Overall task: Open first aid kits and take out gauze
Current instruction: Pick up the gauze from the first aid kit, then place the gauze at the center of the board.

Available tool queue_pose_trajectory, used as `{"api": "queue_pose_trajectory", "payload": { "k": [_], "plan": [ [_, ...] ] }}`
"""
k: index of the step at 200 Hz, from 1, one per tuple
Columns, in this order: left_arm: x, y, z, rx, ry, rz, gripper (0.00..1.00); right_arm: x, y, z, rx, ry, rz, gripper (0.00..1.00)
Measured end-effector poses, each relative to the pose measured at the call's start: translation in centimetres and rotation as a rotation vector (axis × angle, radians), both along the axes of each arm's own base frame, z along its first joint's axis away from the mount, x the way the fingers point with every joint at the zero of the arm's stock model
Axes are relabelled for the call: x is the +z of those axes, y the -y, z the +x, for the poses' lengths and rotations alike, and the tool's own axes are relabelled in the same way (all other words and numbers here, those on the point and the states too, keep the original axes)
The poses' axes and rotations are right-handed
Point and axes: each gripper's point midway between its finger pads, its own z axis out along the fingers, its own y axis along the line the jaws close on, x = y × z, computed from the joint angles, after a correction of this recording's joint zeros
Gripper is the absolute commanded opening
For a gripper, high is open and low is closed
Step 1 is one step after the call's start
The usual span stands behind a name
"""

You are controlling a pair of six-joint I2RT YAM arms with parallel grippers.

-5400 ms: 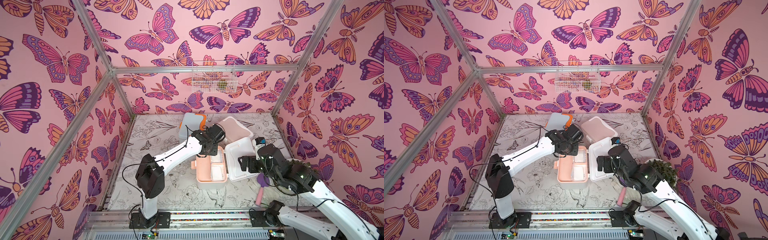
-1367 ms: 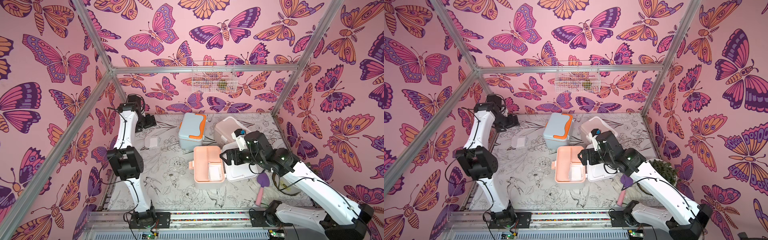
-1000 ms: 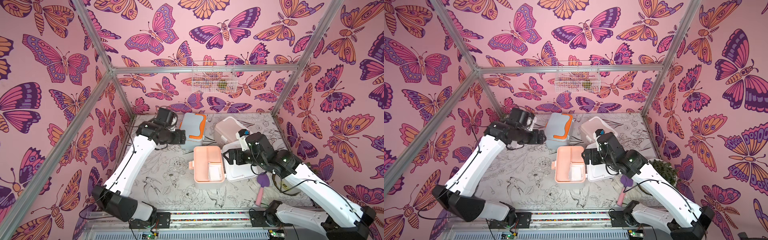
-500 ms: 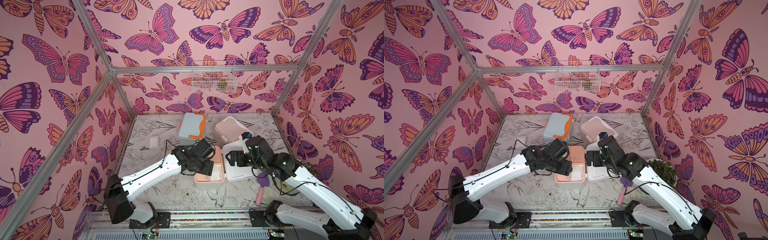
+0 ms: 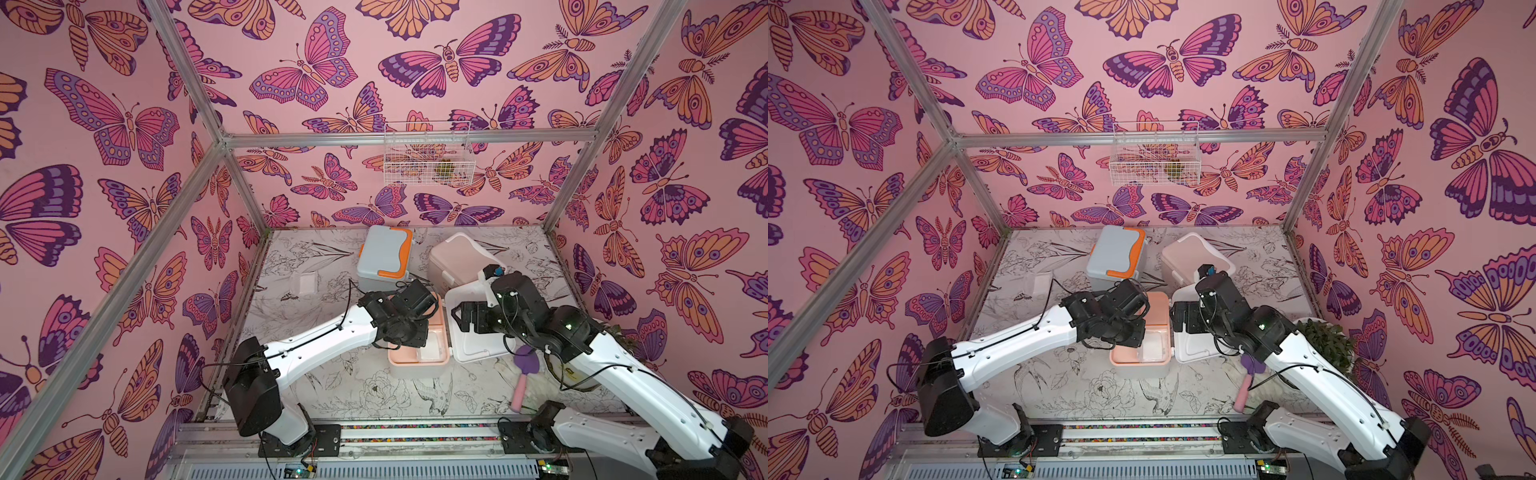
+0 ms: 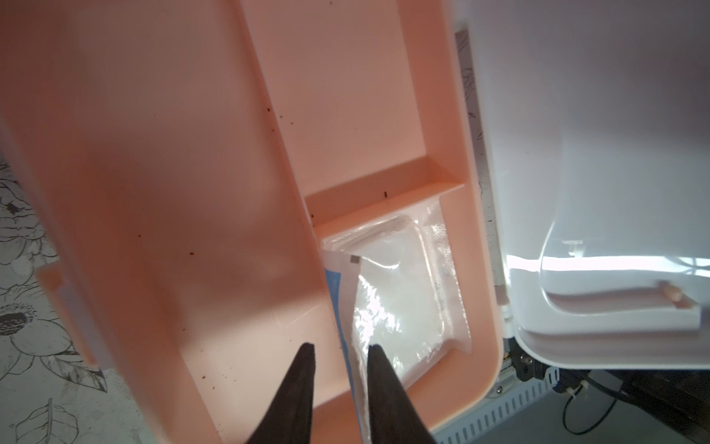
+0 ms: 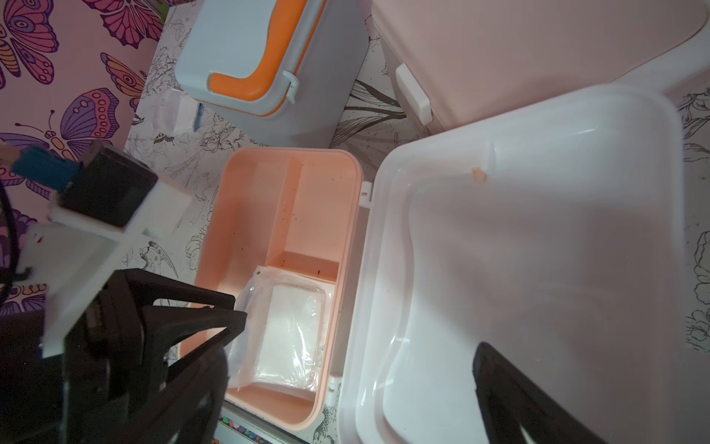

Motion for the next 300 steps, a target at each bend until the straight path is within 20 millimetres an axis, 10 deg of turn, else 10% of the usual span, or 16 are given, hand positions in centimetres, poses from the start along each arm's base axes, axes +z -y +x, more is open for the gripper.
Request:
{"api": "queue_pose_trajectory", "payload": {
  "k": [92, 151, 227, 300],
  "plan": [
    [-0.3, 0.2, 0.2, -0.014, 0.005, 0.003, 0.00, -0.3, 0.1, -0.1, -0.003, -0.006, -0.002, 0.99],
    [4.7, -2.2, 0.2, -0.003, 0.116, -0.044, 0.00, -0.2, 0.1, -0.1, -0.017, -0.014, 0.010, 0.99],
    [10.8, -18.1, 4.8, 0.368, 0.286, -0.021, 0.00, 0.0, 0.1, -0.2, -0.014, -0.009, 0.018, 0.99],
    [3.7, -29.5, 7.8, 0.625, 0.080, 0.231, 0.00, -0.5, -0.5, -0.6, 0.014, -0.037, 0.035, 0.99]
  ]
}}
